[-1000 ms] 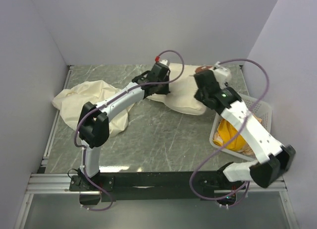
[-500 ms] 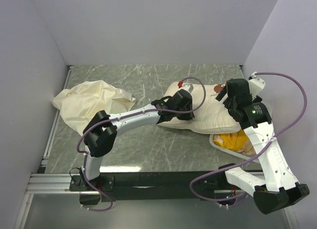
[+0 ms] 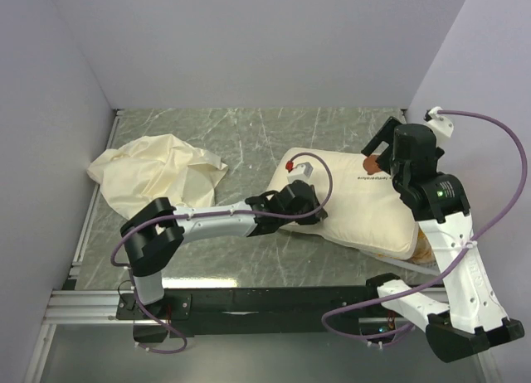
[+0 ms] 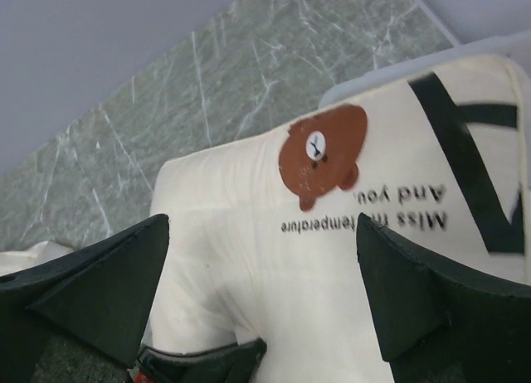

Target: Put the pillow into the pillowcase

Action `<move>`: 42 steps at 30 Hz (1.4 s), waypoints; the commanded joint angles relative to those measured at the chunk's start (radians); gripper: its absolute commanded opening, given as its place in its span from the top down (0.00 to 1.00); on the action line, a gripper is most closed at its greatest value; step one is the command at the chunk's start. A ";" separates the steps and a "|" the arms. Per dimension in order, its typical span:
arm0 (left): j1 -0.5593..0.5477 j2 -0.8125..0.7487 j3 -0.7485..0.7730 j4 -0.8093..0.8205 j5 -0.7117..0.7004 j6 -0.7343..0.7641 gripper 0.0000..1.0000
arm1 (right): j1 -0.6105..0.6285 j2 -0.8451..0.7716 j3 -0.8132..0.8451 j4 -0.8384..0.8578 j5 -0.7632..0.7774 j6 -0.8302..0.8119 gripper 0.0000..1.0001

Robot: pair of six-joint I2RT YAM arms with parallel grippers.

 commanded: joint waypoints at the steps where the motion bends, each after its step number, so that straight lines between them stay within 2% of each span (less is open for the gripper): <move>1: -0.070 -0.046 -0.033 0.073 -0.035 -0.076 0.99 | 0.005 0.056 0.064 0.069 -0.104 -0.041 0.00; 6: -0.089 -0.042 -0.028 0.039 -0.092 -0.111 0.98 | 0.014 0.134 0.015 0.120 -0.176 -0.064 0.00; 8: -0.089 -0.071 -0.044 0.016 -0.130 -0.110 0.90 | 0.012 0.140 -0.020 0.140 -0.192 -0.067 0.00; 9: -0.087 -0.085 -0.047 -0.002 -0.150 -0.103 0.83 | 0.014 0.142 -0.028 0.155 -0.198 -0.070 0.00; 10: -0.087 -0.119 -0.048 -0.017 -0.196 -0.099 0.65 | 0.014 0.145 -0.035 0.160 -0.200 -0.070 0.00; 12: -0.083 -0.159 -0.065 -0.079 -0.239 -0.093 0.49 | 0.014 0.154 -0.043 0.169 -0.206 -0.069 0.00; 13: -0.078 -0.206 -0.073 -0.106 -0.264 -0.096 0.35 | 0.017 0.154 -0.043 0.177 -0.215 -0.069 0.00; 16: -0.048 -0.330 -0.139 -0.220 -0.379 -0.117 0.20 | 0.032 0.166 -0.049 0.197 -0.229 -0.075 0.00; 18: -0.005 -0.398 -0.205 -0.308 -0.420 -0.142 0.19 | 0.058 0.178 -0.058 0.212 -0.232 -0.082 0.00; 20: 0.087 -0.496 -0.267 -0.367 -0.459 -0.137 0.18 | 0.110 0.192 -0.069 0.224 -0.223 -0.087 0.00; 21: 0.124 -0.524 -0.281 -0.449 -0.480 -0.136 0.18 | 0.135 0.198 -0.071 0.231 -0.211 -0.087 0.00; 22: 0.197 -0.568 -0.292 -0.485 -0.509 -0.133 0.19 | 0.161 0.207 -0.071 0.232 -0.174 -0.087 0.00; 24: 0.268 -0.594 -0.305 -0.594 -0.609 -0.162 0.18 | 0.250 0.240 -0.068 0.247 -0.151 -0.093 0.00; 25: 0.349 -0.610 -0.311 -0.666 -0.630 -0.165 0.18 | 0.277 0.264 -0.062 0.254 -0.151 -0.096 0.00; 27: 0.453 -0.605 -0.317 -0.700 -0.695 -0.165 0.16 | 0.330 0.287 -0.058 0.287 -0.175 -0.101 0.00; 29: 0.521 -0.586 -0.321 -0.700 -0.691 -0.120 0.16 | 0.376 0.310 -0.075 0.353 -0.240 -0.118 0.00; 30: 0.587 -0.555 -0.324 -0.681 -0.657 -0.098 0.16 | 0.386 0.316 -0.092 0.376 -0.261 -0.119 0.00; 33: 0.681 -0.472 -0.312 -0.599 -0.580 0.001 0.16 | 0.425 0.347 -0.120 0.480 -0.382 -0.138 0.00; 36: 0.719 -0.368 -0.228 -0.564 -0.569 0.076 0.15 | 0.466 0.399 -0.123 0.548 -0.453 -0.147 0.00; 37: 0.724 -0.342 -0.210 -0.547 -0.556 0.134 0.15 | 0.472 0.430 -0.118 0.553 -0.459 -0.147 0.00; 42: 0.747 -0.181 -0.104 -0.487 -0.500 0.243 0.18 | 0.505 0.485 -0.124 0.591 -0.469 -0.150 0.00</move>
